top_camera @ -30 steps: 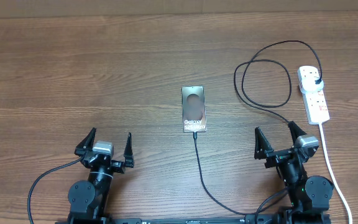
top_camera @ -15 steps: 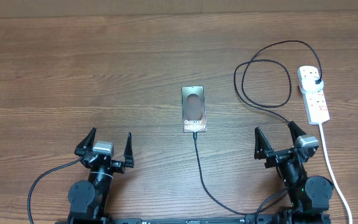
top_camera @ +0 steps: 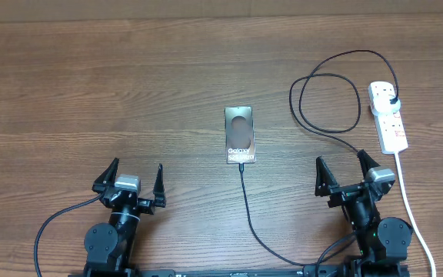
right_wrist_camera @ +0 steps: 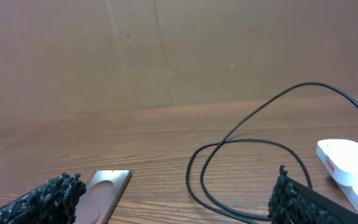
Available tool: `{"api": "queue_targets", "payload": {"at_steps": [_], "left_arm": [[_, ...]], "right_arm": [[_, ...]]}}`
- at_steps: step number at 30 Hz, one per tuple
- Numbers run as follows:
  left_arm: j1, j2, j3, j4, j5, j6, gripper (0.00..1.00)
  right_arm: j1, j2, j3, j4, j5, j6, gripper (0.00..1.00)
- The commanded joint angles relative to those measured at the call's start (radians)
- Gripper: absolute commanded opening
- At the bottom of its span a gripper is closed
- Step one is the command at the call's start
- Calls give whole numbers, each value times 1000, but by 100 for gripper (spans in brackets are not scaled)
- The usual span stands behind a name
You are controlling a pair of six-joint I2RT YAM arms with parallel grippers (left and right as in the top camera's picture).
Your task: Plug charger to phone and switch on socket
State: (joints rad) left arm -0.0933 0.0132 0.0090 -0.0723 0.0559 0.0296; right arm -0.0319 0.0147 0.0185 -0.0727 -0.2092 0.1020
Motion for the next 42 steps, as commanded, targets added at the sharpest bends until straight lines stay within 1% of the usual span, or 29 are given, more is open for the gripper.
{"api": "queue_targets", "payload": {"at_steps": [1, 7, 22, 28, 42], "left_arm": [[-5, -8, -4, -2, -8, 16, 100], [-5, -8, -4, -2, -8, 16, 100], [-5, -8, -4, -2, -8, 16, 100], [-5, -8, -4, -2, -8, 16, 100], [-5, -8, -4, -2, -8, 16, 100]], "right_arm": [[3, -12, -10, -4, 80, 82, 100], [3, -12, -10, -5, 74, 19, 100], [4, -12, -10, -5, 79, 18, 100], [38, -12, -10, -5, 77, -74, 100], [39, -12, -10, -1, 74, -74, 100]]}}
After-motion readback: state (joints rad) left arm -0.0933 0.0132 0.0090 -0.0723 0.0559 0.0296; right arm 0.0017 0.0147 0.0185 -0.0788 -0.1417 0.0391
